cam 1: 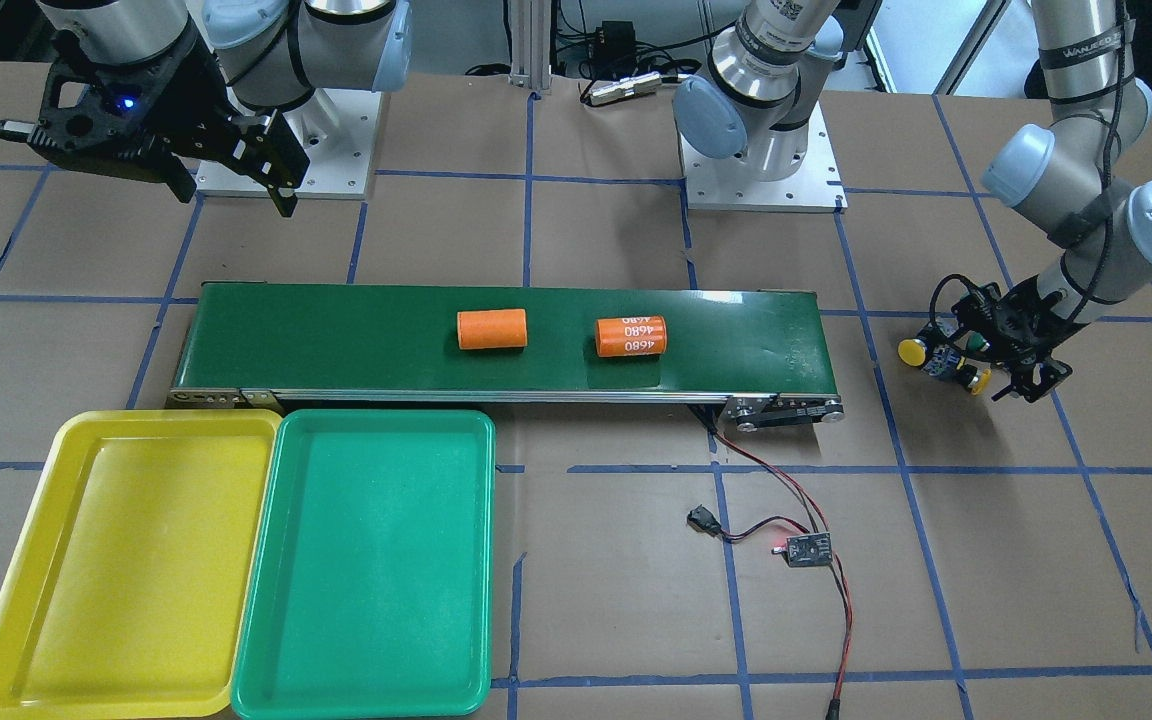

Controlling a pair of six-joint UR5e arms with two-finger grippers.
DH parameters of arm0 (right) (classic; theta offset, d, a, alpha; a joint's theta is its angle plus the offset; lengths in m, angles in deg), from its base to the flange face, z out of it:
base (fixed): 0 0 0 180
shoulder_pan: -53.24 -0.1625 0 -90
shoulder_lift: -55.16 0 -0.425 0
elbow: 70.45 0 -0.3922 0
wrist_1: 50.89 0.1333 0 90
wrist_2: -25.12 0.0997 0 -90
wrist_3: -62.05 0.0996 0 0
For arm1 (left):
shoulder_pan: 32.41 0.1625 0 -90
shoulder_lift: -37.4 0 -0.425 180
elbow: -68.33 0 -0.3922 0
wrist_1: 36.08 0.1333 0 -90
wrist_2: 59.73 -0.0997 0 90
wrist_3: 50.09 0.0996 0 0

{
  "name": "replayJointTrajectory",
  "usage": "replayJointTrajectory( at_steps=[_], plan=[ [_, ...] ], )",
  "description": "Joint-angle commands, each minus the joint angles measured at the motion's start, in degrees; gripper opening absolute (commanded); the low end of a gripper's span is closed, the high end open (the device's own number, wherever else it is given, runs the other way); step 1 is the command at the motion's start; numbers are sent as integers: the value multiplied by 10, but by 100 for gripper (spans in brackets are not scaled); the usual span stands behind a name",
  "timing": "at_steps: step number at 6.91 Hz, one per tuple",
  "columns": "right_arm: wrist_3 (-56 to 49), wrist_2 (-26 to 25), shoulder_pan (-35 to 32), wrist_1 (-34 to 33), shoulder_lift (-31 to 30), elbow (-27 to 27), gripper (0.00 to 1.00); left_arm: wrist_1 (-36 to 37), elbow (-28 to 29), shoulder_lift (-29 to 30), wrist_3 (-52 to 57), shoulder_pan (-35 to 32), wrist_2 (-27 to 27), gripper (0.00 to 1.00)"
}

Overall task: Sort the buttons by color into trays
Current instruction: 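Move the left gripper to the buttons and grasp a yellow button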

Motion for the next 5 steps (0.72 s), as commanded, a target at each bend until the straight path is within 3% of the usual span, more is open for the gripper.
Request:
replayJointTrajectory(
  at_steps=[1,5],
  plan=[
    [0,4,1,0,-1,-1,100,1,-7,4,4,-3,-1,100],
    [9,5,0,-13,-2,3,100,5,-11,8,9,-4,0,100]
  ],
)
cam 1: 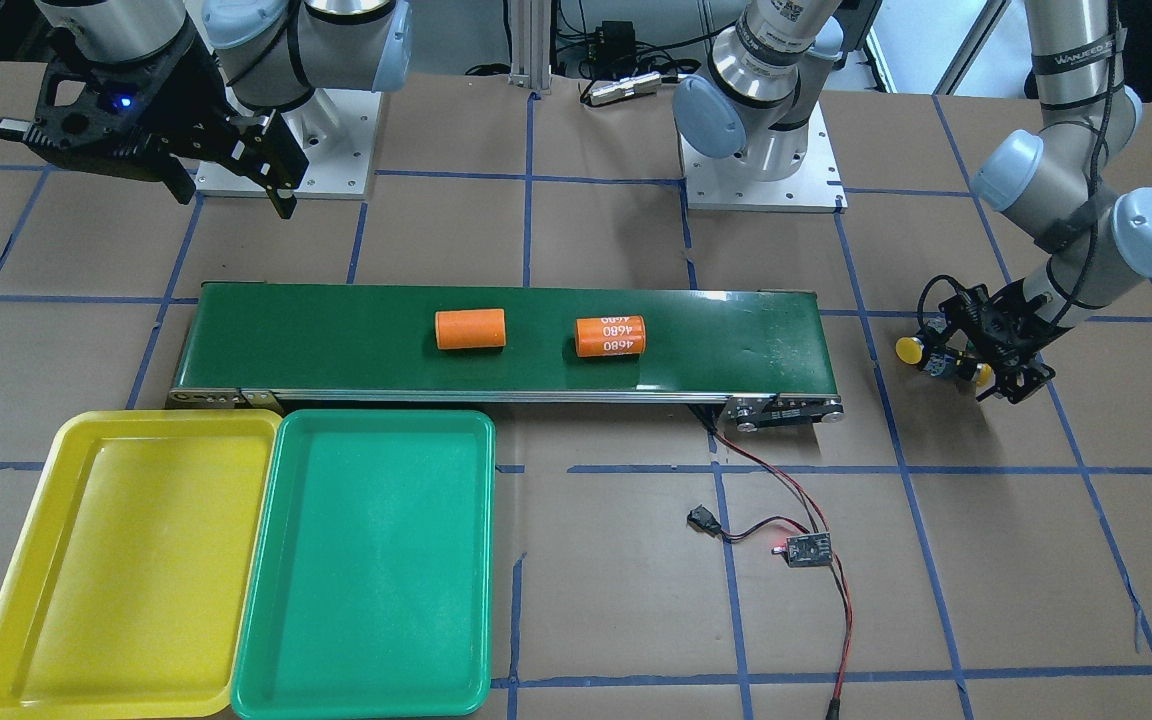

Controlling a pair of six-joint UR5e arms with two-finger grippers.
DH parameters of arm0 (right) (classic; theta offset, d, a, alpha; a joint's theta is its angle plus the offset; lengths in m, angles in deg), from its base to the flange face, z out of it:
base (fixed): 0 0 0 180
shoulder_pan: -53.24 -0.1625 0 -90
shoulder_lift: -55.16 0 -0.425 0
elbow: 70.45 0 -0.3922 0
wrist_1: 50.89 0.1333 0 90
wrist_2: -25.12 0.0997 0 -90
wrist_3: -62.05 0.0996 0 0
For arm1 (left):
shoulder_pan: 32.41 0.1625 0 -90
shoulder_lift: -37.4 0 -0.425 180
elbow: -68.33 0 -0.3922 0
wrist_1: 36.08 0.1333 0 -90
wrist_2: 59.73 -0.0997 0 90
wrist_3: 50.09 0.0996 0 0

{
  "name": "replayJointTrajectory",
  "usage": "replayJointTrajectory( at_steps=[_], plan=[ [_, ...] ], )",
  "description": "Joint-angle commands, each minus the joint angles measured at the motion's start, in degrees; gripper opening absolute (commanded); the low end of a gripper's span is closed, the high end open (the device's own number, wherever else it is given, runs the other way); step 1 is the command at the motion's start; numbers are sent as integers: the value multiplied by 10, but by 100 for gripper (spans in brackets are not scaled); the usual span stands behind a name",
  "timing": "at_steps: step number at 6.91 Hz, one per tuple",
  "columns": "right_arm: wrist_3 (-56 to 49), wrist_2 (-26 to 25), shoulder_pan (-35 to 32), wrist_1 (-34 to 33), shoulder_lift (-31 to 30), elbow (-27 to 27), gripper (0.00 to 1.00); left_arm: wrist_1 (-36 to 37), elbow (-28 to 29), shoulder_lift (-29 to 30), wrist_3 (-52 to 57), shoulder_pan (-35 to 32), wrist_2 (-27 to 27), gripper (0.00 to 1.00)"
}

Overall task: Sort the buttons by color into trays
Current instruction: 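Move the left gripper to the buttons and grasp a yellow button, then carry the yellow button onto the belt and open the left gripper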

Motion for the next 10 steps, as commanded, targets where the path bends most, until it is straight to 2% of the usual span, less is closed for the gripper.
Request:
replayJointTrajectory(
  at_steps=[1,3,5,6,7,8,9,10],
  plan=[
    [4,0,-1,-3,-4,2,100,1,1,4,0,1,-1,100],
    [4,-1,-1,-3,-8,5,100,24,1,15,0,4,0,100],
    [4,-1,-2,-2,-7,5,100,24,2,15,0,3,0,85],
    [4,-1,-2,-2,-9,5,100,24,1,16,0,3,1,72],
    [4,-1,-2,-3,-9,5,100,23,1,15,0,3,1,41],
    [4,-1,-2,-4,-8,5,100,23,1,15,0,1,2,24],
    [4,-1,-2,-4,-8,5,100,23,1,15,0,0,2,14],
    [4,-3,-2,-4,-8,5,100,17,2,9,0,-2,2,11]
  ],
)
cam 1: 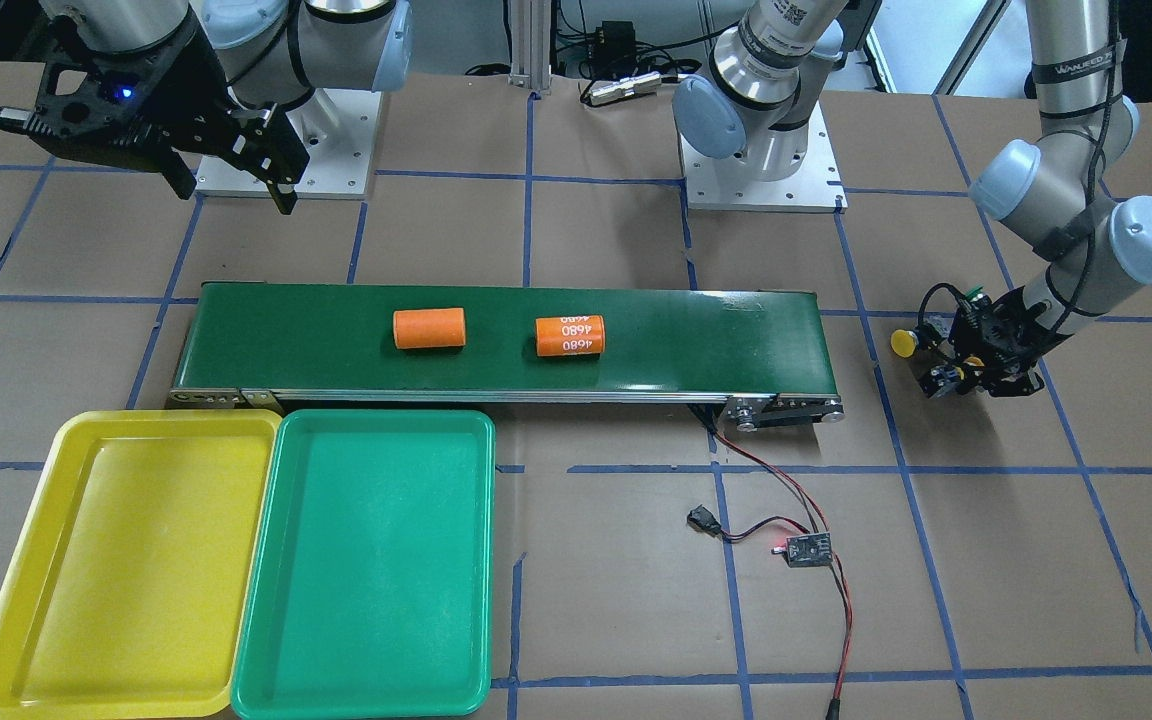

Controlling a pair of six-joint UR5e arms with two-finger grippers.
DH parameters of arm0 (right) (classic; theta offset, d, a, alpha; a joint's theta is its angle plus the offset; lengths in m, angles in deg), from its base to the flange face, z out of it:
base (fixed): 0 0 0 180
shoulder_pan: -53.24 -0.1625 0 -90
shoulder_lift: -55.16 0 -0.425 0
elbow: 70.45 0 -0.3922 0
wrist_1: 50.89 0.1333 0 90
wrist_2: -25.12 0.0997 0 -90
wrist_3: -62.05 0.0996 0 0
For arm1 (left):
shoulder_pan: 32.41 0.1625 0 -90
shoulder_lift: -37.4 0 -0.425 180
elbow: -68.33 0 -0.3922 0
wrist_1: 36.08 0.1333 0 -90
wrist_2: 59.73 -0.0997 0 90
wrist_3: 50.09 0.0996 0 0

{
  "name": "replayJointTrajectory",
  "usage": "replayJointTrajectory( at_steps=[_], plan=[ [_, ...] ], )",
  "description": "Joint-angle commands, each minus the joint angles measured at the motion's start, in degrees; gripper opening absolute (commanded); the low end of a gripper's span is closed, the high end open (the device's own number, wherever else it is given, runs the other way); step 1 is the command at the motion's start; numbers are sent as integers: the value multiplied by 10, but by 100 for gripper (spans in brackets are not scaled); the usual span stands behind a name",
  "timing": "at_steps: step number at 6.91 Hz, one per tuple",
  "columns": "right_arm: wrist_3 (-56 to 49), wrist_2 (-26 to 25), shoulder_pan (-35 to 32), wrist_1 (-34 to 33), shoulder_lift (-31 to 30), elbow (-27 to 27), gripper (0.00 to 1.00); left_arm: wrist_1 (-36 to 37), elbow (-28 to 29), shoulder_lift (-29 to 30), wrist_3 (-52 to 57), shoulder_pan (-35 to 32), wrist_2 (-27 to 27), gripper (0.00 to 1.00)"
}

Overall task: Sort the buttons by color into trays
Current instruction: 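Carry the yellow button onto the belt and open the left gripper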

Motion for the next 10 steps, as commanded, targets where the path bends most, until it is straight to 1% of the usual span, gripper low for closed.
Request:
replayJointTrajectory(
  at_steps=[1,2,3,4,5,6,7,8,9,10],
  plan=[
    [-1,-3,-1,1,0,0,100,-32,8,-19,0,-4,-1,10],
    [-1,-7,0,2,0,1,100,-58,20,-34,0,-14,-1,10],
    [-1,-8,-1,8,-4,1,100,-78,31,-54,-1,-52,-7,10],
    [-1,-7,-1,9,-4,1,100,-88,31,-77,-1,-98,-22,10],
    [-2,-7,-1,9,-4,1,100,-94,31,-94,-3,-152,-18,9],
    [-1,-6,-1,9,-7,3,100,-121,34,-107,-18,-208,-19,8],
    [-1,-4,-2,3,-7,12,100,-131,39,-118,-70,-253,-22,5],
    [-1,-1,-2,2,-7,13,100,-158,39,-130,-166,-308,-15,5],
    [-5,-7,-2,2,-6,13,100,-163,39,-139,-266,-378,-16,5],
    [-5,-7,-2,2,-7,13,100,-162,37,-132,-321,-440,-13,5]
  ],
)
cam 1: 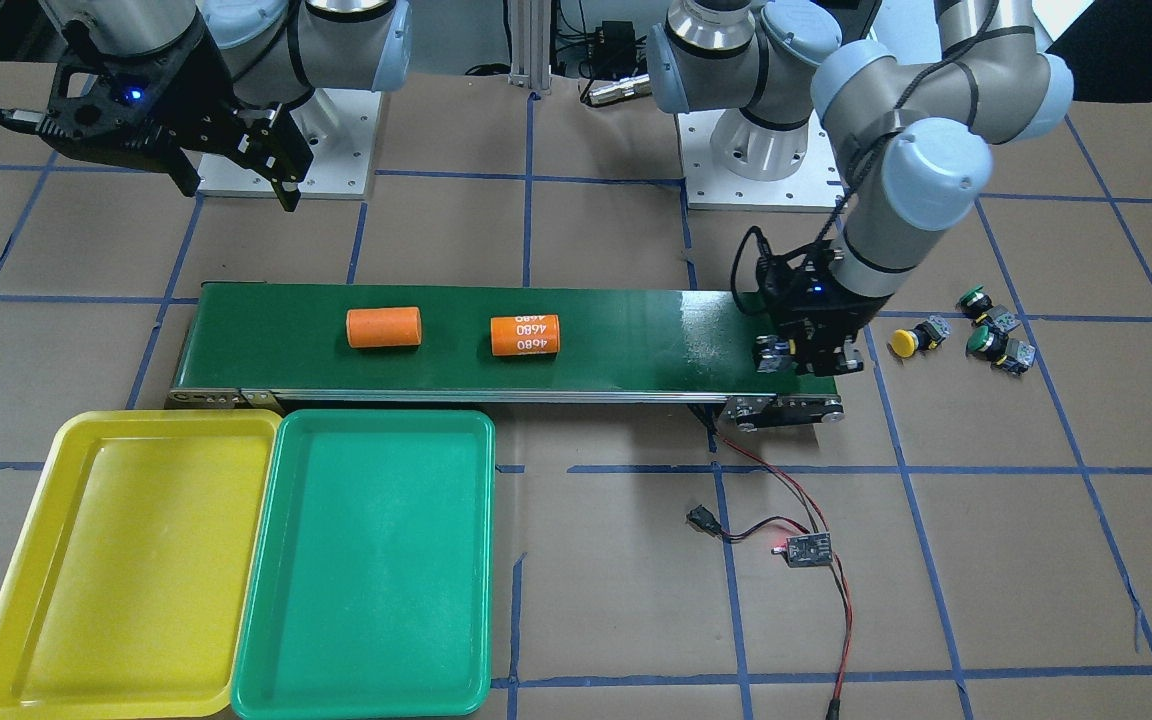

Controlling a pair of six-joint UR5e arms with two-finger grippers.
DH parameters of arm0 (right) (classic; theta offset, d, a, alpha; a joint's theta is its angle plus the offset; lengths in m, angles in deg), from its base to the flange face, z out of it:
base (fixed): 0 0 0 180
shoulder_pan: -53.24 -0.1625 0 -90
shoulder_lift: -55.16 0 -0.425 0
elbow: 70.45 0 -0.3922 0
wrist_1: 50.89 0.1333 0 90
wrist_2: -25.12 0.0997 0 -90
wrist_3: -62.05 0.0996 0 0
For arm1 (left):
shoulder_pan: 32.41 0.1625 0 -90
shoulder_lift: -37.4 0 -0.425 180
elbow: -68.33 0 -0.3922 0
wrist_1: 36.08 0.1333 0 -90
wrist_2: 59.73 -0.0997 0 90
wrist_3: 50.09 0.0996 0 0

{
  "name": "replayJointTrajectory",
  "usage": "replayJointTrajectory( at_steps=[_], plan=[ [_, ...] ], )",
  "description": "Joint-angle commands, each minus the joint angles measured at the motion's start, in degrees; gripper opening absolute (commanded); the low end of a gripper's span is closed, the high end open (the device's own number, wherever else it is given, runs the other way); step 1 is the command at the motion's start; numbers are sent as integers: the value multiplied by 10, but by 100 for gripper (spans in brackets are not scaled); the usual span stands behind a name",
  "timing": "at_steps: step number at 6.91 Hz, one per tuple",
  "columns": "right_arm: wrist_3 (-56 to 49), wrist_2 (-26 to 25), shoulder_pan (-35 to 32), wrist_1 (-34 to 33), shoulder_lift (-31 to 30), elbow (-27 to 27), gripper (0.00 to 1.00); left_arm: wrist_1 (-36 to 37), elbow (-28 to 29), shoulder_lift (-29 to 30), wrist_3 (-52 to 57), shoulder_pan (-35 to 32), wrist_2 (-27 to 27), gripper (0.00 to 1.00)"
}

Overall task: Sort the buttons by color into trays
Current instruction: 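Carry the yellow button onto the belt and open the left gripper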

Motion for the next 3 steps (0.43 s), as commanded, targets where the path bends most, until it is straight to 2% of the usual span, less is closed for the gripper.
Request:
replayJointTrajectory(
  at_steps=[1,2,3],
  plan=[
    [0,-1,0,0,0,0,100,3,-1,1,-120,-127,2,5],
    [1,-1,0,0,0,1,100,23,-2,15,-124,-146,1,6],
    [1,-1,0,3,0,1,100,25,-6,8,-126,-148,3,22]
  ],
)
